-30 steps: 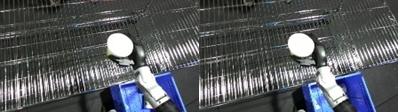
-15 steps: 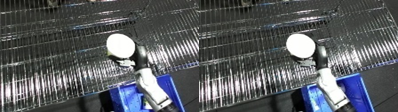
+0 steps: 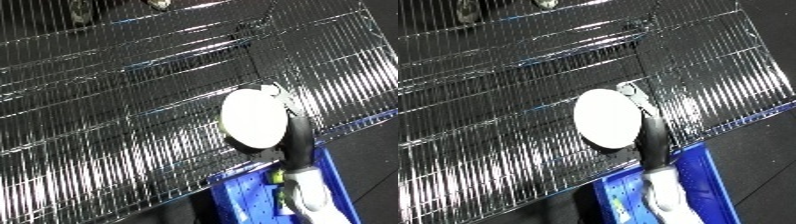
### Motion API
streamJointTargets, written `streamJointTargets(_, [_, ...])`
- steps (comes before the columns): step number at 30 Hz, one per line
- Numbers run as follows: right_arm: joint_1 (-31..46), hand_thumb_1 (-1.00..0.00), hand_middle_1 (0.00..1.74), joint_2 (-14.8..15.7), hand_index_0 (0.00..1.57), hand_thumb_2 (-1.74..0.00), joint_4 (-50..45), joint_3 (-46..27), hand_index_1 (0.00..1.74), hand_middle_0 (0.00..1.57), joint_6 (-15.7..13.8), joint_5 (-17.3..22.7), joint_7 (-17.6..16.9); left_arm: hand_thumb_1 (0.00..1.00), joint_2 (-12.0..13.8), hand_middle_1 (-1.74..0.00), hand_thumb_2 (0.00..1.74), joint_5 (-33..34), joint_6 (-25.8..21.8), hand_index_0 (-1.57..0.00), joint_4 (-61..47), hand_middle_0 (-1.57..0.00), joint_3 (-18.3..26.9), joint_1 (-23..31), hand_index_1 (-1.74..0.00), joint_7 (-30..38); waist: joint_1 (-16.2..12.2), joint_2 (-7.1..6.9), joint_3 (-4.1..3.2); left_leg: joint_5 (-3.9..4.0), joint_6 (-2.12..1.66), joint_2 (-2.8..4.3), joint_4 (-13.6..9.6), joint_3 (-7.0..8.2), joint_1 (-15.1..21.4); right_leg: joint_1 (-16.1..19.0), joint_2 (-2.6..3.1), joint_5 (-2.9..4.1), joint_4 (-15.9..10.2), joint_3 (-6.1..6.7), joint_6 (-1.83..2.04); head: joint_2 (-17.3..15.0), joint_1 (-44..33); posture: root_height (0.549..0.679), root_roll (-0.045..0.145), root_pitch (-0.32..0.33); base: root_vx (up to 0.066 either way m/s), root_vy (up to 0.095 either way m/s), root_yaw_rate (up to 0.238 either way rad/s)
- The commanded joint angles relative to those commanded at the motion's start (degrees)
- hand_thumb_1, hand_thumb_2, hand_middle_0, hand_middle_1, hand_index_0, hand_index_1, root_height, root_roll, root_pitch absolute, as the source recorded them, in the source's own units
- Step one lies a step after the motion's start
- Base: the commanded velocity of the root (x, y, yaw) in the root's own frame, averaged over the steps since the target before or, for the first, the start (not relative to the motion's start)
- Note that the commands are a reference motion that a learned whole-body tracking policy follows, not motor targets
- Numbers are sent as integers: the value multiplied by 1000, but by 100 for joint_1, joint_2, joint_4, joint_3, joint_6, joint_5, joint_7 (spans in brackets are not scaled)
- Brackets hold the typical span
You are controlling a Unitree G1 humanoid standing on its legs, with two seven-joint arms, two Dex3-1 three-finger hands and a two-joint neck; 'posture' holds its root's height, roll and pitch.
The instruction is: Pick up the object and place it into the box
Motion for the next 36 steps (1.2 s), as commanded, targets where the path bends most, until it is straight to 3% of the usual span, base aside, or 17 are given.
streamJointTargets(8, [1187,-650,1131,151,1020,-1131,-392,-574,1131,1020,-520,87,-253,1000,17,-1740,1740,9,-83,-1570,-138,-1570,384,247,-1740,12,-255,-40,0,42,-27,123,-228,114,182,166,67,74,-202,108,76,109,262,605,46,101,-51,6,-229])
streamJointTargets(14, [1858,-650,1131,220,1020,-1131,-393,-945,1131,1020,-961,172,-512,1000,40,-1740,1740,-34,-221,-1570,-137,-1570,550,385,-1740,-46,-480,-43,0,144,-80,222,-533,235,346,327,158,171,-485,230,125,322,635,614,46,112,-78,1,-259])
streamJointTargets(18, [2073,-650,1131,290,1020,-1131,-222,-1105,1131,1020,-1182,382,-610,1000,16,-1740,1740,-16,-303,-1570,-33,-1570,536,350,-1740,-102,-642,-39,-3,173,-118,249,-682,323,492,474,218,224,-675,312,133,390,999,619,51,110,-66,-8,-207])
streamJointTargets(24, [2302,-650,1131,279,1020,-1131,152,-1276,1131,1020,-1374,711,-625,1000,-89,-1740,1740,8,-284,-1570,42,-1570,420,260,-1740,-133,-873,69,-35,146,-174,213,-818,473,821,725,263,306,-987,485,118,297,1561,628,70,95,-24,29,-172])
streamJointTargets(28, [2414,-650,1131,161,1020,-1131,555,-1352,1131,1020,-1433,1054,-529,1000,-183,-1740,1740,-9,-226,-1570,128,-1570,322,175,-1740,-167,-1019,188,-60,131,-195,155,-936,572,1095,890,227,368,-1189,589,108,149,1966,633,85,79,10,66,-195])
streamJointTargets(31, [2471,-650,1131,60,1020,-1131,863,-1425,1131,1020,-1448,1239,-447,1000,-238,-1740,1740,-29,-214,-1570,180,-1570,244,139,-1740,-191,-1113,284,-59,163,-216,119,-1000,614,1251,988,195,384,-1276,647,88,48,2114,635,95,66,42,75,-171])
streamJointTargets(36, [2489,-400,696,-43,628,-696,1203,-1431,696,628,-1438,1404,-370,1000,-298,-1740,1740,-91,-236,-1570,239,-1570,110,44,-1740,-116,-1193,391,-33,248,-241,69,-1042,629,1365,1034,209,368,-1292,691,45,-56,2269,634,105,54,20,37,-98])
